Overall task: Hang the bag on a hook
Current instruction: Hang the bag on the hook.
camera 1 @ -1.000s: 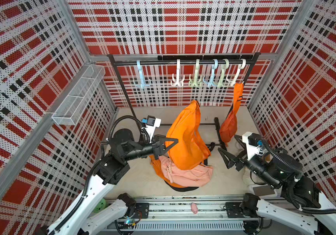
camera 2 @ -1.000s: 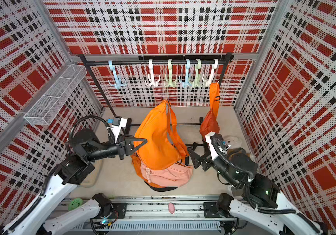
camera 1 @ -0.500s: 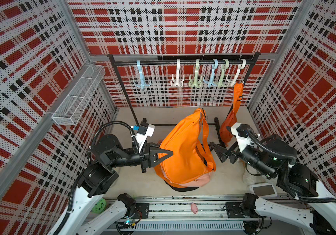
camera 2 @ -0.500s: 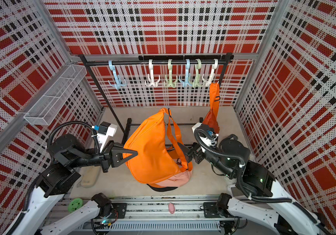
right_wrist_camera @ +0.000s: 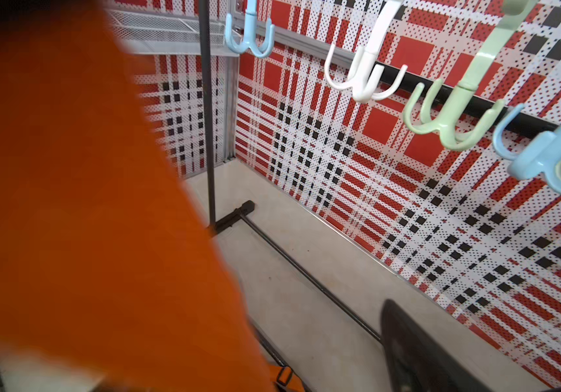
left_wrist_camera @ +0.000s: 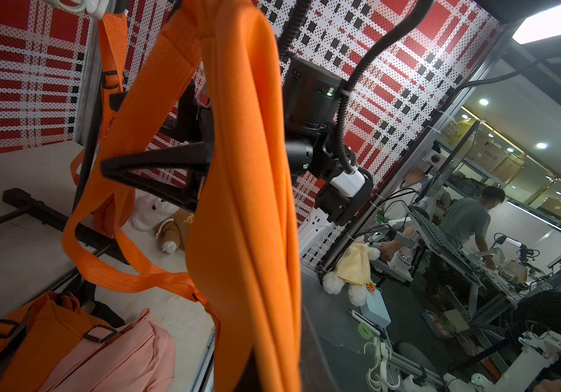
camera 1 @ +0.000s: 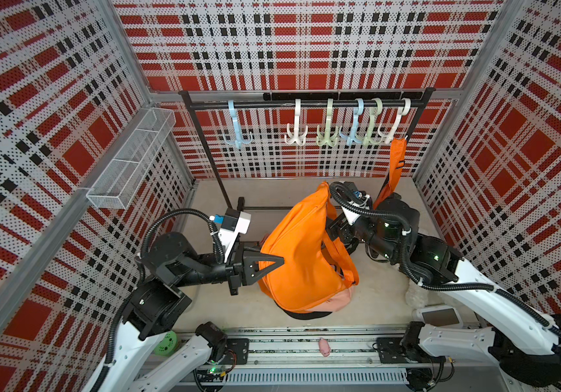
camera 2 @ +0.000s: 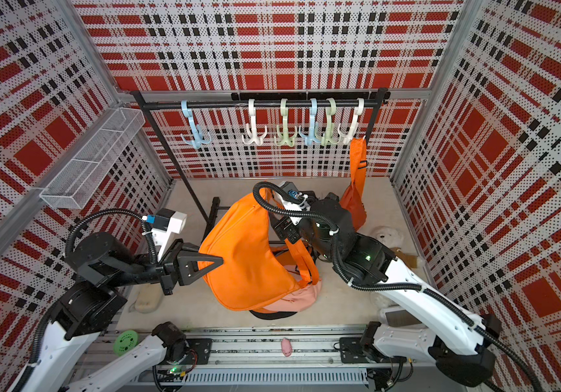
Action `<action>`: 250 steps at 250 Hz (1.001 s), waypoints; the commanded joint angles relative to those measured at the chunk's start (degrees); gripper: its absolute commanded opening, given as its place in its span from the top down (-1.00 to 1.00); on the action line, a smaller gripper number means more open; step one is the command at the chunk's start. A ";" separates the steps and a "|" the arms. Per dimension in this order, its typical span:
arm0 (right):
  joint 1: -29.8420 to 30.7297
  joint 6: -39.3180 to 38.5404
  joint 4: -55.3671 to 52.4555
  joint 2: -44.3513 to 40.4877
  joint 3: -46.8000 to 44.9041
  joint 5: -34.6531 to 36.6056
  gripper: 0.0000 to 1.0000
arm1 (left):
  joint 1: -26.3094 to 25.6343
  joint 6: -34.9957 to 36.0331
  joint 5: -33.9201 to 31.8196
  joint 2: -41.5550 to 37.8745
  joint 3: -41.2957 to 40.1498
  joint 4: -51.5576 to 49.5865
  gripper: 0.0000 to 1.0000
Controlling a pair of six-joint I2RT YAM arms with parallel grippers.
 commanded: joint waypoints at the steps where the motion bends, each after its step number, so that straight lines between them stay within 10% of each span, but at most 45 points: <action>1: -3.33 0.15 6.00 -1.55 0.19 -3.89 -0.20 | 0.23 -0.33 -0.76 -2.18 -1.18 0.36 1.00; 46: -13.59 4.70 7.06 -4.37 -1.01 -14.47 0.23 | 0.37 -2.29 -1.19 -4.61 -5.12 2.71 1.00; 250: -47.10 6.78 -5.46 0.01 12.36 -30.53 0.02 | -8.69 -1.37 -19.40 18.37 -3.99 21.83 1.00</action>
